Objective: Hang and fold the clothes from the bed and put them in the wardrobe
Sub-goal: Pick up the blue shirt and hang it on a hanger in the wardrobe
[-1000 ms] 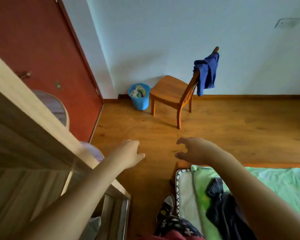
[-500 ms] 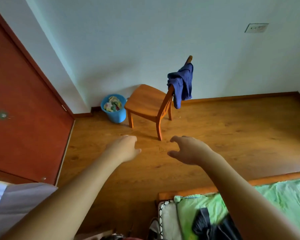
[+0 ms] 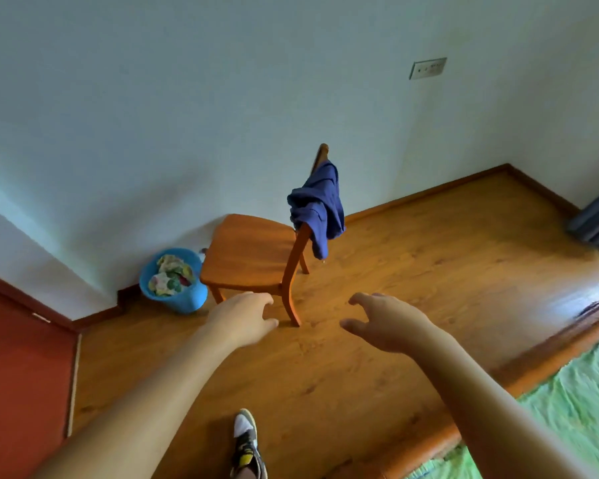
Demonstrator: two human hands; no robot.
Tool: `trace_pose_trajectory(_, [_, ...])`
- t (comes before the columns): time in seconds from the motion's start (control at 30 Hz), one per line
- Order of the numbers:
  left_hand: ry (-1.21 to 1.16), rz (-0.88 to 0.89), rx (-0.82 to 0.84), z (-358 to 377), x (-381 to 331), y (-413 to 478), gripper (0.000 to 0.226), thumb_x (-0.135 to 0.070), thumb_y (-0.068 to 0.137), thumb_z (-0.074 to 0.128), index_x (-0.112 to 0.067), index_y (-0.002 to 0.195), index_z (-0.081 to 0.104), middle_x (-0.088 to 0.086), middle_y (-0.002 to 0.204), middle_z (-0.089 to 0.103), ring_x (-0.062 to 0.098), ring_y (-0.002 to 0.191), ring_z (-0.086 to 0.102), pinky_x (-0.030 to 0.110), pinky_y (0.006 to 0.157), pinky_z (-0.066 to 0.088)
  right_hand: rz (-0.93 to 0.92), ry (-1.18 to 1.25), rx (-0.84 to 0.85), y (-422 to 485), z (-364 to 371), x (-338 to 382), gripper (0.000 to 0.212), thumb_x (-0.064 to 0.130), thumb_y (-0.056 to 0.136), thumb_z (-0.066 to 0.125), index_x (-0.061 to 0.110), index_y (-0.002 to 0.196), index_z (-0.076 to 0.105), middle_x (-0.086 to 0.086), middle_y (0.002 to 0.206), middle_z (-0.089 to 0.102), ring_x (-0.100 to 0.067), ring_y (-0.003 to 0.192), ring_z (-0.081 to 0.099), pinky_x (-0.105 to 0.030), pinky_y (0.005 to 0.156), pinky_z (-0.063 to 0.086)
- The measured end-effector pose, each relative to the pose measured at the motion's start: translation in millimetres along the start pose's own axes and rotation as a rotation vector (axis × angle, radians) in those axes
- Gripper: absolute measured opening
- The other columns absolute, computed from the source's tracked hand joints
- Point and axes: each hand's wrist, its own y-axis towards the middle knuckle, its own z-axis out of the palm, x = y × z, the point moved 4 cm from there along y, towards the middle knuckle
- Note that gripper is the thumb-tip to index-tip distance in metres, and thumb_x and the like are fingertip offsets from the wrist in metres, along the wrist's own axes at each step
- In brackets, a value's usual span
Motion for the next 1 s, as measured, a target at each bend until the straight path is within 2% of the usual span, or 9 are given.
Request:
trace_pose_trajectory(0.13, [0.024, 0.062, 0.006, -33.1, 40.6, 54.2, 0.057, -0.05, 0.095, 0.06, -0.034, 0.148, 0.044, -0.004, 0.149, 0.05, 0.016, 0.129, 0.054, 0.039, 0.097, 0.054, 0.045, 0.027, 0.013, 63.4, -15.9, 30.4, 0.062, 0.067, 0.092, 0.052, 0.032, 0.142, 0.045, -0.001, 0.135, 0.058, -0.02, 0.116, 0.059, -0.033, 0.079, 0.047])
trace_pose_trajectory(0.3, [0.027, 0.117, 0.011, -60.6, 76.0, 121.8, 0.061, -0.051, 0.094, 0.062, -0.034, 0.149, 0.041, -0.004, 0.149, 0.05, 0.017, 0.128, 0.056, 0.035, 0.095, 0.054, 0.075, 0.062, -0.049, 123.4, -39.3, 57.9, 0.059, 0.064, 0.094, 0.052, 0.031, 0.143, 0.045, 0.0, 0.135, 0.058, -0.02, 0.116, 0.06, -0.032, 0.076, 0.046])
trace_pose_trajectory(0.43, [0.035, 0.132, -0.019, -66.4, 70.8, 175.4, 0.061, -0.052, 0.094, 0.061, -0.036, 0.149, 0.04, -0.004, 0.144, 0.052, 0.018, 0.121, 0.06, 0.03, 0.083, 0.055, 0.127, 0.12, -0.038, 149.7, -45.0, 49.4, 0.061, 0.066, 0.094, 0.049, 0.032, 0.144, 0.043, 0.001, 0.134, 0.055, -0.02, 0.114, 0.059, -0.033, 0.076, 0.044])
trace_pose_trajectory(0.53, [0.03, 0.172, -0.015, -68.8, 54.8, 217.2, 0.064, -0.05, 0.094, 0.062, -0.038, 0.151, 0.034, -0.003, 0.146, 0.05, 0.02, 0.121, 0.06, 0.027, 0.075, 0.05, 0.153, 0.162, -0.052, 177.0, -52.2, 31.3, 0.061, 0.067, 0.094, 0.049, 0.033, 0.144, 0.042, 0.001, 0.13, 0.055, -0.021, 0.112, 0.059, -0.034, 0.075, 0.042])
trace_pose_trajectory(0.63, [0.039, 0.185, -0.024, -74.7, 39.3, 268.4, 0.069, -0.046, 0.095, 0.061, -0.038, 0.154, 0.025, 0.002, 0.151, 0.044, 0.024, 0.125, 0.057, 0.031, 0.079, 0.052, 0.167, 0.194, -0.037, 219.5, -58.6, 6.9, 0.061, 0.065, 0.094, 0.05, 0.031, 0.144, 0.043, -0.001, 0.13, 0.055, -0.024, 0.114, 0.059, -0.036, 0.078, 0.044])
trace_pose_trajectory(0.7, [0.048, 0.185, -0.036, -81.3, 29.0, 305.8, 0.074, -0.043, 0.096, 0.061, -0.037, 0.156, 0.018, 0.005, 0.156, 0.039, 0.026, 0.126, 0.058, 0.033, 0.08, 0.054, 0.18, 0.221, -0.026, 254.5, -63.7, -12.2, 0.063, 0.063, 0.094, 0.051, 0.027, 0.145, 0.042, -0.004, 0.134, 0.054, -0.027, 0.119, 0.058, -0.039, 0.085, 0.048])
trace_pose_trajectory(0.8, [0.069, 0.175, -0.012, -94.9, 13.7, 357.6, 0.08, -0.041, 0.096, 0.062, -0.037, 0.157, 0.01, 0.008, 0.157, 0.034, 0.028, 0.125, 0.057, 0.037, 0.085, 0.057, 0.19, 0.286, -0.04, 303.8, -73.4, -37.1, 0.057, 0.054, 0.095, 0.053, 0.021, 0.141, 0.043, -0.008, 0.128, 0.054, -0.032, 0.114, 0.059, -0.044, 0.088, 0.051])
trace_pose_trajectory(0.9, [0.069, 0.173, 0.049, -106.5, 2.7, 404.9, 0.081, -0.032, 0.096, 0.062, -0.034, 0.159, 0.011, 0.01, 0.156, 0.031, 0.031, 0.129, 0.052, 0.045, 0.095, 0.054, 0.194, 0.359, -0.009, 344.4, -77.4, -54.5, 0.057, 0.042, 0.098, 0.054, 0.019, 0.147, 0.034, -0.011, 0.131, 0.05, -0.036, 0.113, 0.057, -0.044, 0.086, 0.05])
trace_pose_trajectory(1.0, [0.05, 0.194, 0.122, -106.5, -6.7, 438.7, 0.081, -0.022, 0.093, 0.061, -0.032, 0.159, 0.014, 0.008, 0.157, 0.024, 0.032, 0.136, 0.042, 0.046, 0.101, 0.049, 0.206, 0.526, 0.005, 374.9, -73.5, -64.3, 0.059, 0.024, 0.099, 0.054, 0.012, 0.15, 0.028, -0.018, 0.134, 0.054, -0.039, 0.114, 0.056, -0.047, 0.089, 0.049])
